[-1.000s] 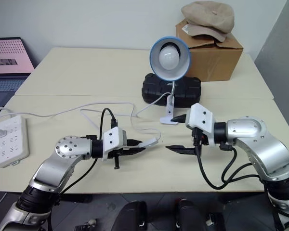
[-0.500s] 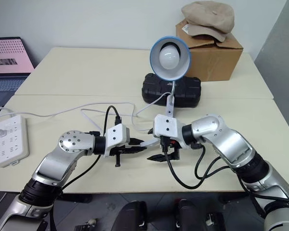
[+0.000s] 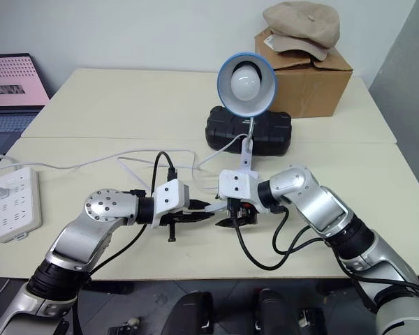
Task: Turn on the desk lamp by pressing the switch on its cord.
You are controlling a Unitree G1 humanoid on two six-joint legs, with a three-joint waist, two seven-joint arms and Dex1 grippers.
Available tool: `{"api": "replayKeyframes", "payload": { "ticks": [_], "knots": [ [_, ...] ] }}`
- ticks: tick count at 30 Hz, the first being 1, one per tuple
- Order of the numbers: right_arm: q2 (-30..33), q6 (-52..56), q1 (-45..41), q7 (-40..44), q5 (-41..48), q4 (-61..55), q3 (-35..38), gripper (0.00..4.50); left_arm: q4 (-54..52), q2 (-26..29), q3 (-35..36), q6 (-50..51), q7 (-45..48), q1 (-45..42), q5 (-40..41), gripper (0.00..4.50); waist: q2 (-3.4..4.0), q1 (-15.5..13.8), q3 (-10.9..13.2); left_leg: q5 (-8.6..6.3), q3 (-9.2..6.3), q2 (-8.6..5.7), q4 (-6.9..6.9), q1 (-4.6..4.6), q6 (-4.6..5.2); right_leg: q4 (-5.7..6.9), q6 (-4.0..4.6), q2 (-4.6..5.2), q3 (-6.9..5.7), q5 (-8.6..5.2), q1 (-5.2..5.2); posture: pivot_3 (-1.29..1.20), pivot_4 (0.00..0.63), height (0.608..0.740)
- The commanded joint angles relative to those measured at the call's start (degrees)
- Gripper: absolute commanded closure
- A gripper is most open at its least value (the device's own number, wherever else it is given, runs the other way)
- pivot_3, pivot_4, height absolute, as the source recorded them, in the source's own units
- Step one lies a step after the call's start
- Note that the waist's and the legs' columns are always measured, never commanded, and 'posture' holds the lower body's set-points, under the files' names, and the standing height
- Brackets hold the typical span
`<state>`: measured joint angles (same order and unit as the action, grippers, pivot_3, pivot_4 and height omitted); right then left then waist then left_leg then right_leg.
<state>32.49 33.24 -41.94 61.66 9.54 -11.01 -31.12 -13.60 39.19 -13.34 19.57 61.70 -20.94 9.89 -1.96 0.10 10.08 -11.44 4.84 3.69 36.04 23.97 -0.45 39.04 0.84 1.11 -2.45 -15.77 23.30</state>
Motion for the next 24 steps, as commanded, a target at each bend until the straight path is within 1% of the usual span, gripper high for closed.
{"api": "replayKeyframes", "payload": {
  "ticks": [1,5,7,8,12,24],
  "knots": [
    [-0.27,-1.97,-0.77,0.93,-1.35,-0.07,0.49,2.11,-1.77,0.37,0.01,-1.13,-0.40,-0.11,-0.54,4.11,0.00,0.00,0.00,0.00,0.00,0.00,0.00,0.00,0.00,0.00,0.00,0.00,0.00,0.00,0.00,0.00,0.150,0.740],
    [0.01,-3.21,-0.76,1.88,-2.30,0.70,0.88,3.18,-1.40,0.60,0.15,-1.96,-0.57,-0.13,-1.29,4.11,0.00,0.00,0.00,0.00,0.01,0.00,0.00,0.00,0.00,0.00,0.00,0.00,0.00,0.00,0.00,0.00,0.150,0.740],
    [0.07,-3.60,-0.83,2.33,-2.45,1.00,1.07,3.62,-1.12,0.75,0.06,-2.65,-0.62,-0.18,-1.80,4.11,0.00,0.00,0.00,0.00,0.00,0.00,0.00,0.00,0.00,0.00,0.00,0.00,0.00,0.00,0.00,0.00,0.150,0.740],
    [0.02,-3.66,-0.83,2.53,-2.52,1.03,1.20,3.72,-1.11,0.79,0.07,-2.85,-0.66,-0.11,-1.90,4.11,0.00,0.00,0.00,0.00,0.00,0.00,0.00,0.00,0.00,0.00,0.00,0.00,0.00,0.00,0.00,0.00,0.150,0.740],
    [-0.29,-4.63,-1.10,3.59,-2.89,1.73,1.66,3.90,-0.56,0.67,0.15,-3.60,-0.79,-0.22,-2.21,4.11,0.00,0.00,0.00,0.00,0.01,0.00,0.00,0.00,0.00,0.00,0.00,0.00,0.01,0.00,0.00,0.00,0.150,0.740],
    [-0.27,-7.52,-0.14,5.54,-3.05,2.01,2.74,3.92,0.69,0.64,0.09,-6.11,-0.95,0.21,-2.96,4.11,0.00,0.00,0.00,0.00,0.01,0.00,0.00,-0.01,0.00,0.00,0.00,0.00,0.01,0.00,0.00,0.00,0.150,0.740]
  ]
}}
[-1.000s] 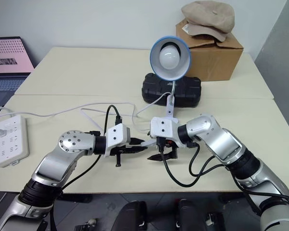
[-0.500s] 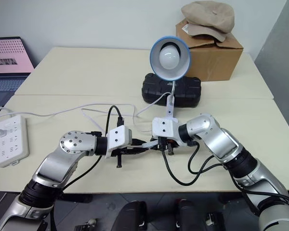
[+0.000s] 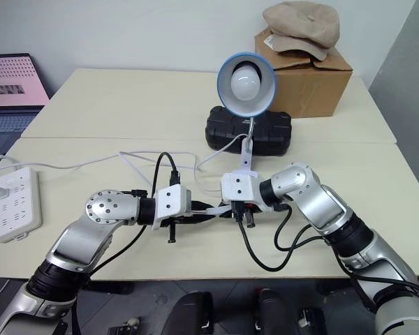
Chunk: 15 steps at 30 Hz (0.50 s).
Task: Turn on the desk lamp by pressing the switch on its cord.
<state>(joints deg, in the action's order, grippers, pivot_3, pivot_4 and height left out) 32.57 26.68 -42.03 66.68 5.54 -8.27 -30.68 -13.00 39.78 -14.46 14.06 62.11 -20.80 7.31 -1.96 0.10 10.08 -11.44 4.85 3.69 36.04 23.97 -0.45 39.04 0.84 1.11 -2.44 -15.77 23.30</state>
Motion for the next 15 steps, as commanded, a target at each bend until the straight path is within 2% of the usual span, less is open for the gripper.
{"api": "replayKeyframes", "payload": {
  "ticks": [1,2,6,15],
  "knots": [
    [-0.60,-0.73,-0.03,0.41,1.38,-0.83,2.71,3.57,0.09,0.04,1.20,-0.66,-1.36,0.10,-0.39,4.11,0.00,0.00,0.00,0.00,0.00,0.00,0.00,0.00,0.00,0.00,0.00,0.00,0.00,0.00,0.00,0.00,0.150,0.740],
    [-0.71,-0.21,-0.04,0.41,1.76,-1.28,3.00,3.22,0.11,0.00,1.22,-0.75,-1.38,0.17,-0.38,4.11,0.00,0.00,0.00,0.00,0.00,0.00,0.00,0.00,0.00,0.00,0.00,0.00,0.00,0.00,0.00,0.00,0.150,0.740],
    [0.24,2.22,0.20,0.22,1.55,-3.20,3.32,2.31,0.05,-0.07,1.05,-0.71,-1.67,0.30,-0.51,4.11,0.00,0.00,0.00,0.00,0.00,0.00,0.00,0.00,0.00,0.00,0.00,0.00,0.00,0.00,0.00,0.00,0.150,0.740],
    [1.00,4.07,0.77,-0.98,1.11,-4.25,3.62,2.31,-0.53,-0.26,0.58,0.25,-2.02,0.00,-0.56,4.11,0.00,0.02,0.00,0.00,0.00,0.01,0.00,-0.01,0.00,0.00,0.00,0.00,0.00,0.00,0.00,0.00,0.150,0.740]
  ]
}}
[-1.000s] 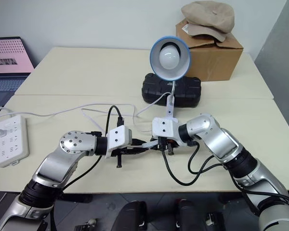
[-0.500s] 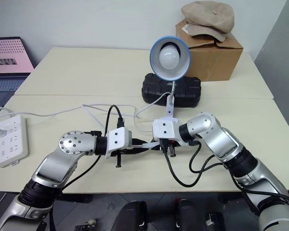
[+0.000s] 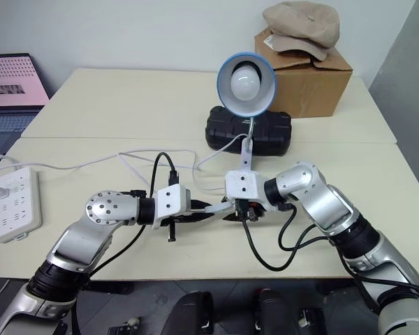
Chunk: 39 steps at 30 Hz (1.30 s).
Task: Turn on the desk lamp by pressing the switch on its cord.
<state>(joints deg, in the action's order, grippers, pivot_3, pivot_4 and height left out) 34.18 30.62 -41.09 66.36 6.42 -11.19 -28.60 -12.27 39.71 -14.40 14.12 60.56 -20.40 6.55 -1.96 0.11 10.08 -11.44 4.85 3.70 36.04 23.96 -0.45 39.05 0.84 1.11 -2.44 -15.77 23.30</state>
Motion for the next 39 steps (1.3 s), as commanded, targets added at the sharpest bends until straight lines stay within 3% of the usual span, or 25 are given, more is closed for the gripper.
{"api": "replayKeyframes", "payload": {
  "ticks": [1,23,30,39],
  "knots": [
    [-0.81,0.06,-0.18,-0.90,-0.01,-1.09,1.34,2.31,-1.37,-0.21,0.48,0.33,-0.43,-0.44,0.24,4.11,0.00,0.01,0.00,0.00,0.00,0.00,0.00,0.00,0.00,0.00,0.00,0.00,0.00,0.00,0.00,0.00,0.150,0.740],
    [-2.42,-2.63,0.04,-1.48,-3.66,2.44,-0.39,2.31,-1.94,-0.54,0.55,0.88,-0.48,-0.62,0.44,4.11,0.00,0.00,0.00,0.00,0.01,-0.01,0.00,0.00,0.00,0.00,0.00,0.00,0.01,0.00,0.00,0.00,0.150,0.740],
    [-2.33,-3.89,-0.16,-1.40,-4.42,3.22,-0.42,3.76,-1.71,-0.73,0.59,0.68,-0.46,-0.83,0.27,4.11,0.00,0.00,0.00,0.00,0.01,-0.01,0.00,0.00,0.00,0.00,0.00,0.00,0.01,0.00,0.00,0.00,0.150,0.740],
    [-3.25,-5.15,-0.58,-0.53,-4.25,3.97,0.31,3.98,-1.19,-0.98,0.88,0.13,-0.31,-0.82,-0.20,4.11,0.00,0.00,0.00,0.00,0.01,-0.01,0.00,0.00,0.00,0.00,0.00,0.00,0.01,0.00,0.00,0.00,0.150,0.740]
  ]
}}
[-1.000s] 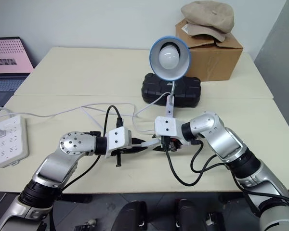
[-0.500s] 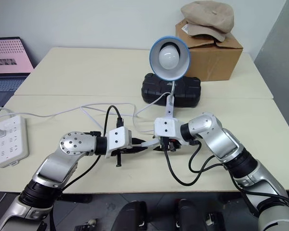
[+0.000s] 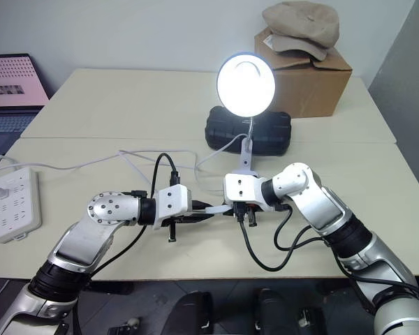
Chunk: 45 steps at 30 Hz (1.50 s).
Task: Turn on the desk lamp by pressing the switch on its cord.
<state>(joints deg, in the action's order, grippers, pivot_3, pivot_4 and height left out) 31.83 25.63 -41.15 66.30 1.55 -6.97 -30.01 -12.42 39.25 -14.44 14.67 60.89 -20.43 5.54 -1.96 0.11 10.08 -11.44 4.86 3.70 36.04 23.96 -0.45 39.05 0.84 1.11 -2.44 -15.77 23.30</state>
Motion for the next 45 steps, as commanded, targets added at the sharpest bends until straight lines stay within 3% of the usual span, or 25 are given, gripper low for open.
{"api": "replayKeyframes", "payload": {
  "ticks": [1,3,4,8,13,20,24,30,32,42,45],
  "knots": [
    [-1.03,-0.51,-0.45,-0.30,0.85,-0.32,1.86,3.98,-1.07,-0.53,0.92,-0.41,-0.64,-0.77,0.77,4.11,0.00,0.00,0.00,0.00,0.00,0.00,0.00,0.00,0.00,0.00,0.00,0.00,0.00,0.00,0.00,0.00,0.150,0.740],
    [-1.42,-1.06,-0.20,-0.32,1.44,-0.38,2.44,3.98,-1.19,-0.55,0.88,-0.34,-0.63,-0.75,0.70,4.11,0.00,0.00,0.00,0.00,0.00,0.00,0.00,0.00,0.00,0.00,0.00,0.00,0.00,0.00,0.00,0.00,0.150,0.740],
    [-1.59,-1.44,-0.01,-0.25,1.89,-0.48,2.83,3.42,-1.25,-0.54,0.85,-0.32,-0.62,-0.73,0.66,4.11,0.00,0.00,0.00,0.00,0.00,0.00,0.00,0.00,0.00,0.00,0.00,0.00,0.00,0.00,0.00,0.00,0.150,0.740],
    [-1.46,-1.26,0.75,0.53,3.41,-1.62,4.01,2.68,-1.38,-0.30,0.49,-0.44,-0.37,-0.72,0.33,4.11,0.00,0.01,0.00,0.00,0.00,0.01,0.00,0.00,0.00,0.00,0.00,0.00,0.00,0.00,0.00,0.00,0.150,0.740],
    [-0.51,-0.39,1.62,-0.31,4.60,-4.24,6.30,1.41,-0.45,-0.27,-0.43,-0.92,0.08,-1.16,-0.42,4.11,0.00,-0.01,0.00,0.00,0.01,0.00,0.00,0.01,0.00,0.00,0.00,0.00,0.01,0.00,0.00,0.00,0.150,0.740],
    [7.04,4.11,8.66,-2.35,6.03,-13.88,12.84,0.02,6.51,-3.14,-3.10,-4.04,-2.66,-4.00,-4.59,4.11,-0.02,-0.30,-0.01,0.00,-0.02,-0.01,0.00,0.01,0.00,-0.04,0.00,0.01,-0.03,0.00,-0.03,0.00,0.150,0.740],
    [10.38,12.85,15.71,-4.62,11.06,-24.28,19.20,0.00,12.38,-5.46,-4.68,-7.29,-4.78,-6.22,-7.75,4.11,-0.02,-0.54,-0.01,0.00,-0.02,-0.03,0.00,0.04,0.00,-0.04,-0.01,0.04,-0.02,0.00,-0.02,0.00,0.150,0.740],
    [12.12,16.85,22.13,-10.61,10.96,-29.69,22.15,0.00,18.54,-8.15,-4.75,-10.65,-5.26,-8.45,-8.43,4.11,-0.02,-0.10,-0.01,0.00,-0.06,-0.01,0.00,-0.02,0.00,0.01,0.00,0.00,-0.03,0.00,-0.02,0.00,0.150,0.740],
    [12.61,17.43,23.65,-11.97,11.04,-30.51,22.74,0.00,18.73,-8.05,-4.53,-10.99,-3.95,-8.51,-7.70,3.41,-0.02,-0.04,-0.01,0.00,-0.07,-0.02,0.01,-0.01,0.00,0.01,-0.01,0.01,-0.04,0.00,-0.02,0.00,0.150,0.740],
    [14.20,15.59,24.20,-13.30,12.10,-27.43,24.06,0.00,9.40,-5.36,-0.01,-5.87,-3.18,-3.78,-3.29,1.48,-0.02,0.07,-0.01,0.00,-0.05,-0.02,-0.01,0.00,0.00,-0.03,-0.03,0.01,0.00,0.00,-0.02,0.00,0.150,0.740],
    [14.56,13.81,23.96,-12.58,12.60,-25.45,24.78,0.00,0.41,-1.91,5.15,-2.13,-3.20,1.70,0.48,0.79,-0.02,0.11,-0.01,0.00,-0.05,-0.02,0.00,0.00,0.00,-0.03,-0.03,0.01,0.00,0.00,-0.02,0.00,0.150,0.740]
  ]
}}
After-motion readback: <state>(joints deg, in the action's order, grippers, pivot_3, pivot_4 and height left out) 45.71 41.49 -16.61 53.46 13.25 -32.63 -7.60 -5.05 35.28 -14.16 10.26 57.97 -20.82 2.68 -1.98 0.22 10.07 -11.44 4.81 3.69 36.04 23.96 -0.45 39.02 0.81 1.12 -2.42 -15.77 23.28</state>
